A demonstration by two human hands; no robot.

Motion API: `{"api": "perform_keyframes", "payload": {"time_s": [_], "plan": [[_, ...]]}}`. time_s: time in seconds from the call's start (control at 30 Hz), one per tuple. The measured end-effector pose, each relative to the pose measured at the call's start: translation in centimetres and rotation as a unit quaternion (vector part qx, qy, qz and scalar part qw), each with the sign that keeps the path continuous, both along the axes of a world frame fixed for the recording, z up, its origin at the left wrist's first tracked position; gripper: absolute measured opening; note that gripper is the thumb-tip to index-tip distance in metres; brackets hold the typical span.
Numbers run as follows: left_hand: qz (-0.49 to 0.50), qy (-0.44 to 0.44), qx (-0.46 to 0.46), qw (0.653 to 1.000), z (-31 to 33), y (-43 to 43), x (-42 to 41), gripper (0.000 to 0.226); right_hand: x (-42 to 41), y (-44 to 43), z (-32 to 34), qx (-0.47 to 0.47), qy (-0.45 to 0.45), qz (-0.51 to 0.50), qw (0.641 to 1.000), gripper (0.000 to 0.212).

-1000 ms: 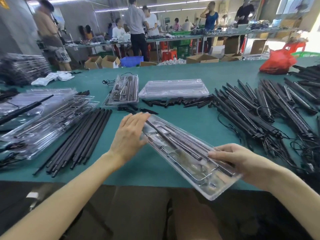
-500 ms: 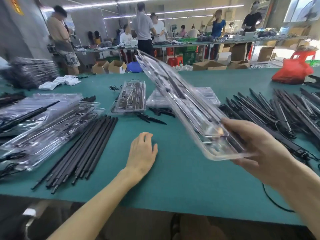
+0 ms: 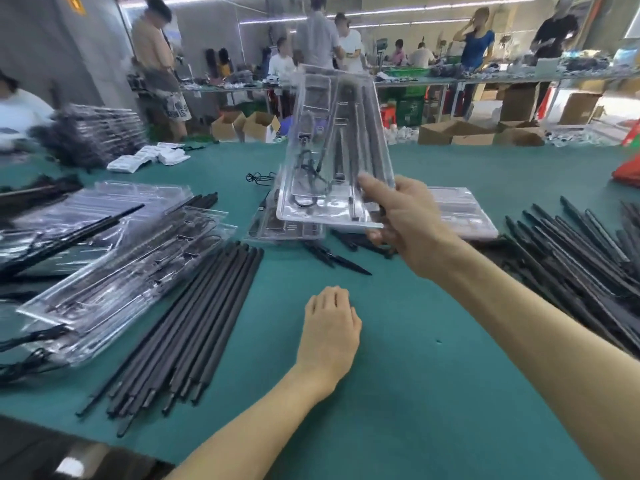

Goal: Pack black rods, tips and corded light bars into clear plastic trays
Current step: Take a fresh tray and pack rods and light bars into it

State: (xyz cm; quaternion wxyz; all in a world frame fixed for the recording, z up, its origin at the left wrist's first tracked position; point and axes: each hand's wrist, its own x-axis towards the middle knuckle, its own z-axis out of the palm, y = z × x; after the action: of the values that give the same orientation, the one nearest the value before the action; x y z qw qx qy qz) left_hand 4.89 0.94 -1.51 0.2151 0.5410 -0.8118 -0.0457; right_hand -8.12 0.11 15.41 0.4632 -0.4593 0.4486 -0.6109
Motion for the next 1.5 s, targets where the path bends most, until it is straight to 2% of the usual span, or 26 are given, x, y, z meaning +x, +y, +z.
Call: {"api": "perform_keyframes", "payload": {"time_s": [0.07,0.13,0.27,0.37,0.47,0.57,0.67,0.73,0.77,0.83,0.9,0.93,1.0,1.07,1.17,1.33,1.4,1.5], "plan": [[0.006,-0.008,0.005,1.0,-0.1,-0.2,0.0,0.031,0.6,-3.7,-0.4,-0.004,0.011,-0.02,1.0,0.035],[0.006,-0.018,0.015,1.0,-0.2,-0.5,-0.1,0.039,1.2,-6.9,-1.1,-0.003,0.023,-0.032,0.999,0.046],[-0.002,-0.027,0.027,0.999,-0.3,-1.0,0.0,0.048,2.9,-12.0,-3.9,0.009,0.053,-0.02,0.998,0.055],[-0.009,-0.037,0.033,0.999,-0.3,-1.0,0.1,0.051,4.2,-14.9,-6.6,0.048,0.078,0.002,0.996,0.044],[-0.012,-0.052,0.036,0.998,-0.2,-1.0,0.2,0.052,5.4,-16.2,-9.1,0.125,0.086,0.025,0.988,0.048],[-0.01,-0.059,0.037,0.998,-0.3,-0.9,0.3,0.053,6.4,-16.4,-10.8,0.156,0.059,0.064,0.984,0.059],[-0.011,-0.055,0.037,0.998,-0.3,-0.9,0.2,0.052,6.6,-16.4,-10.6,0.144,-0.002,0.075,0.987,0.075],[-0.011,-0.054,0.039,0.998,-0.3,-0.8,0.2,0.052,6.6,-16.1,-10.5,0.124,0.001,0.082,0.989,0.082],[-0.01,-0.053,0.039,0.998,-0.2,-0.8,0.2,0.052,6.5,-15.9,-10.5,0.112,0.02,0.086,0.99,0.086],[-0.008,-0.055,0.037,0.998,-0.2,-0.8,0.2,0.052,6.1,-15.3,-10.7,0.083,0.113,0.08,0.987,0.095],[-0.005,-0.061,0.035,0.997,-0.2,-0.8,0.2,0.052,5.2,-14.8,-10.8,0.065,0.229,0.077,0.968,0.103],[-0.005,-0.063,0.035,0.997,-0.3,-0.9,0.2,0.052,4.7,-14.6,-10.7,0.059,0.255,0.085,0.961,0.105],[-0.006,-0.056,0.037,0.998,-0.3,-0.8,0.2,0.052,3.8,-14.1,-10.5,0.026,0.265,0.097,0.959,0.092],[-0.009,-0.043,0.038,0.998,-0.3,-0.8,0.2,0.051,2.5,-14.0,-10.4,-0.022,0.341,0.016,0.94,0.064],[-0.008,-0.035,0.036,0.999,-0.3,-0.7,0.2,0.049,-1.7,-14.8,-10.7,0.002,0.466,-0.117,0.877,0.038],[-0.004,-0.042,0.033,0.999,-0.3,-0.7,0.2,0.05,-9.4,-15.1,-11.5,0.082,0.626,-0.142,0.762,0.027],[-0.005,-0.045,0.034,0.998,-0.3,-0.7,0.2,0.05,-11.1,-15.0,-11.4,0.087,0.638,-0.152,0.749,0.016],[-0.004,-0.053,0.035,0.998,-0.4,-0.8,0.3,0.051,-12.3,-15.1,-11.0,0.089,0.616,-0.141,0.77,0.01]]}}
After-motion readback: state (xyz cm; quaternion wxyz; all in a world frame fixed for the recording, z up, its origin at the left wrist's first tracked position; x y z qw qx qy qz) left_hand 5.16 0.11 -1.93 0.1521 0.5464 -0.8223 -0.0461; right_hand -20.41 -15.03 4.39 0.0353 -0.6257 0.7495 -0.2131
